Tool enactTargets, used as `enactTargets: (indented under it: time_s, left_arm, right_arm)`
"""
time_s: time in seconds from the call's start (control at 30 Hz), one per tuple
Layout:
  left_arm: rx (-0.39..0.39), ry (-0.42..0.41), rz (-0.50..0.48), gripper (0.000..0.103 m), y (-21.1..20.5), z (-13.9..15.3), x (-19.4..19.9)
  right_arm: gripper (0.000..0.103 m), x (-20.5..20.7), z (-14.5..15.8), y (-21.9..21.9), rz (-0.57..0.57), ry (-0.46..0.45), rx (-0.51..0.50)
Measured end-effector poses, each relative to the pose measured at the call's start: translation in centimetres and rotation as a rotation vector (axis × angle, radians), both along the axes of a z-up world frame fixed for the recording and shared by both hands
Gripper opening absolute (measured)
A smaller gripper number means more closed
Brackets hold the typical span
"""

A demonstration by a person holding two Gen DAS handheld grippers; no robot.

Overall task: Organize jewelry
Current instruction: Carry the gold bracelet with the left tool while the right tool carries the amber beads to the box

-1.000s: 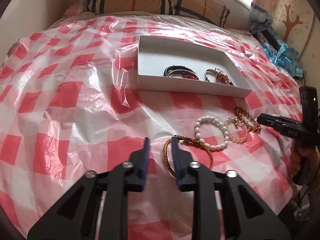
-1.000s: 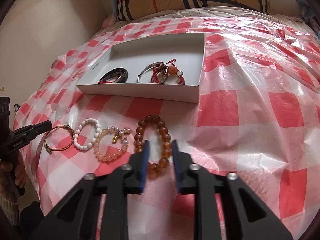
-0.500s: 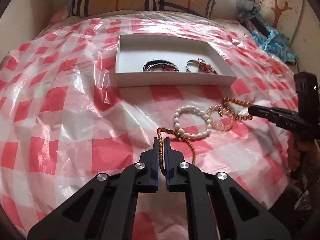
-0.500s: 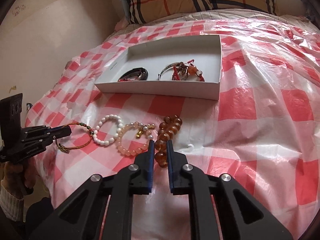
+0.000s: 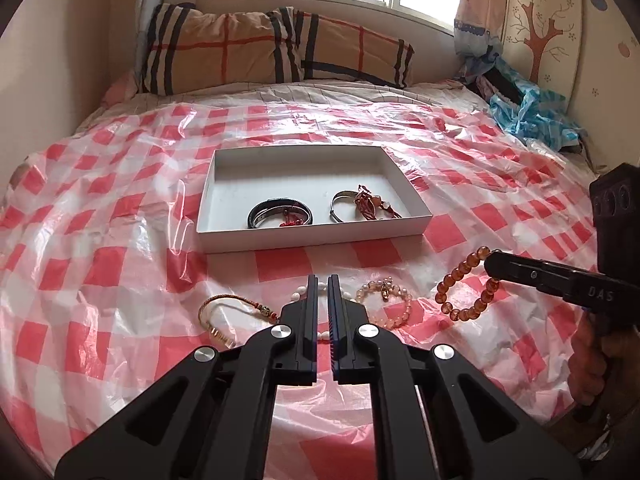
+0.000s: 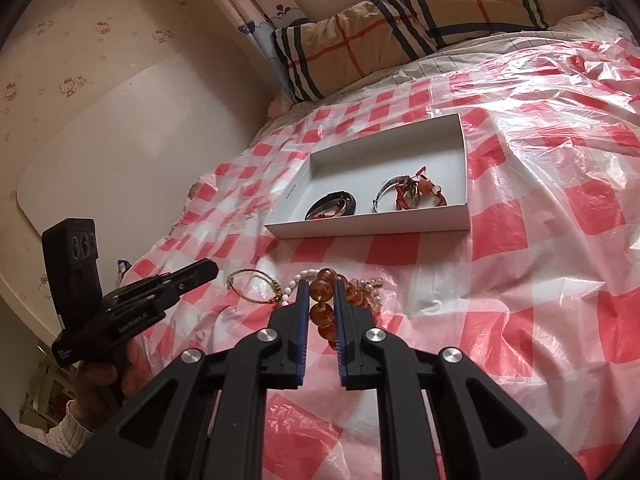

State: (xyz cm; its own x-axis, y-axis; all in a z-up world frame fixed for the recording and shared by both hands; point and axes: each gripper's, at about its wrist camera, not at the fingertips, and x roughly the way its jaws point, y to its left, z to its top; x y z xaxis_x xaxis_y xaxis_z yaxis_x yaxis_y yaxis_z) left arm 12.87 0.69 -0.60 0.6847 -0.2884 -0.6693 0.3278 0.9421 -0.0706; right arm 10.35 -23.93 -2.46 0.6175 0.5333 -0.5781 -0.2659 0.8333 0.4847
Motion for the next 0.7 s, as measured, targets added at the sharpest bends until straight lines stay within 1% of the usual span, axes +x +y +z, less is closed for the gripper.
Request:
enactTargets:
  time_s: [0.13,0.23,0.5,0.7]
  left_arm:
    - [0.054,-0.031,-0.002,0.005,-1.5,-0.2,-0.1]
    - [0.076,-0.044,0.003,0.005,-2.0,-0.3,0.3]
    - [0.082,-0.054,0.020,0.005,-2.2,-0.4,1.0]
    - [0.071,-0.057,0.024,0.005,-2.1,-0.4,1.6]
  right_arm:
    - [0.013,0.2,0.2,-0.2,-0.003,-0.008,0.018]
    - [0.013,0.4,0.2,-0.2,-0.007,-0.010,0.035]
    - [0.013,1.0,0.1,0.0,-0.005,-0.012,0.050]
    - [0.013,1.6,0.4,0.1,-0.005,-0.022,0.054]
